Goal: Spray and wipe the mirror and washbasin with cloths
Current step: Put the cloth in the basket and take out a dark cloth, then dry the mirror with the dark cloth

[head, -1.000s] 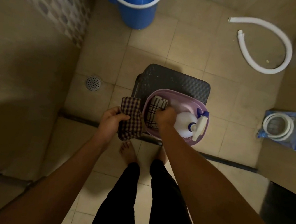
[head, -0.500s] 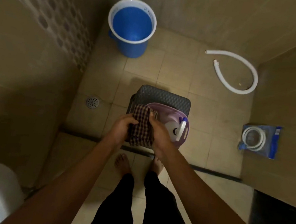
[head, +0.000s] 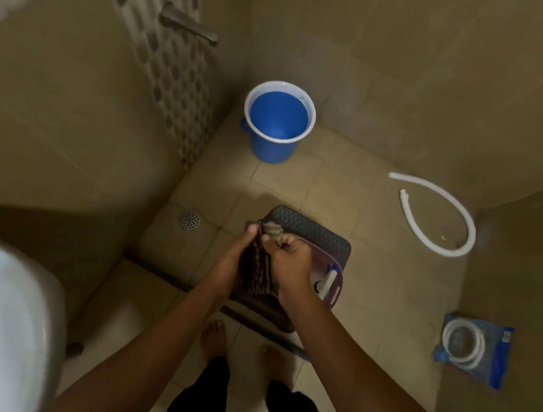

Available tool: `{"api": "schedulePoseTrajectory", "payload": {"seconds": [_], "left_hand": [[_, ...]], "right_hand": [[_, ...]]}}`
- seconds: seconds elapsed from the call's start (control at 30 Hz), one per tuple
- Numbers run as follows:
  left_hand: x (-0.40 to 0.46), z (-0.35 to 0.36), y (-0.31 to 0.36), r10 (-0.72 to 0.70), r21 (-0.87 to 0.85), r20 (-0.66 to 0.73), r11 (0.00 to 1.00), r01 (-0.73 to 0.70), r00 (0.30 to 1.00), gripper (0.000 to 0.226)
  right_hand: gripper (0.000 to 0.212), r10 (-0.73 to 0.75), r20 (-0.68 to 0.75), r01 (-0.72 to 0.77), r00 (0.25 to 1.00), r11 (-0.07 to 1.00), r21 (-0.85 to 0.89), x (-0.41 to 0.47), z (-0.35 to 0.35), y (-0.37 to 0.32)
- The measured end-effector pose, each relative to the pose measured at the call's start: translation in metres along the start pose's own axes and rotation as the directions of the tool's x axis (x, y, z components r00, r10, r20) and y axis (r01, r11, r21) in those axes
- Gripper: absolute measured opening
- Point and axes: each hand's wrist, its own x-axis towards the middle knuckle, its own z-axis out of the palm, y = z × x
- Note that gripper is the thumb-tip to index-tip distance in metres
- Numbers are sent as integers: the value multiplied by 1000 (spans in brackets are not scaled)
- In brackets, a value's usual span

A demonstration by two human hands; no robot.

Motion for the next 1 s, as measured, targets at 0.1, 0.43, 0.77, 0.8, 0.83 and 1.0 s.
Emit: {"api": "schedulePoseTrajectory", "payload": {"seconds": [0.1,0.43,0.77,0.8,0.83,1.0], "left_hand": [[-19,-4,5,66,-29,-34,997,-67,997,28],[-110,-7,-3,45,-318,-295,937,-143,954,27],[-221,-48,-42,141,-385,-613,805,-451,777,27],[-232,-53,-47,155,-369,-647,794,-484,746,28],[-244,-59,-51,163,-351,-681,783,-514,714,31],[-295,-92,-68,145,-287,-809,747,-599,569,32]], "right_hand": [[15,-60,80,68,995,993,-101,-10,-1,-16],[7,-160,443,290,882,925,-244,-45,-11,-54],[11,-148,801,634,580,700,-330,-115,51,-46],[14,-174,831,691,528,657,-302,-126,60,-43],[17,-185,854,737,486,613,-287,-136,70,-39],[27,-130,944,860,303,464,-212,-181,119,-19]]}}
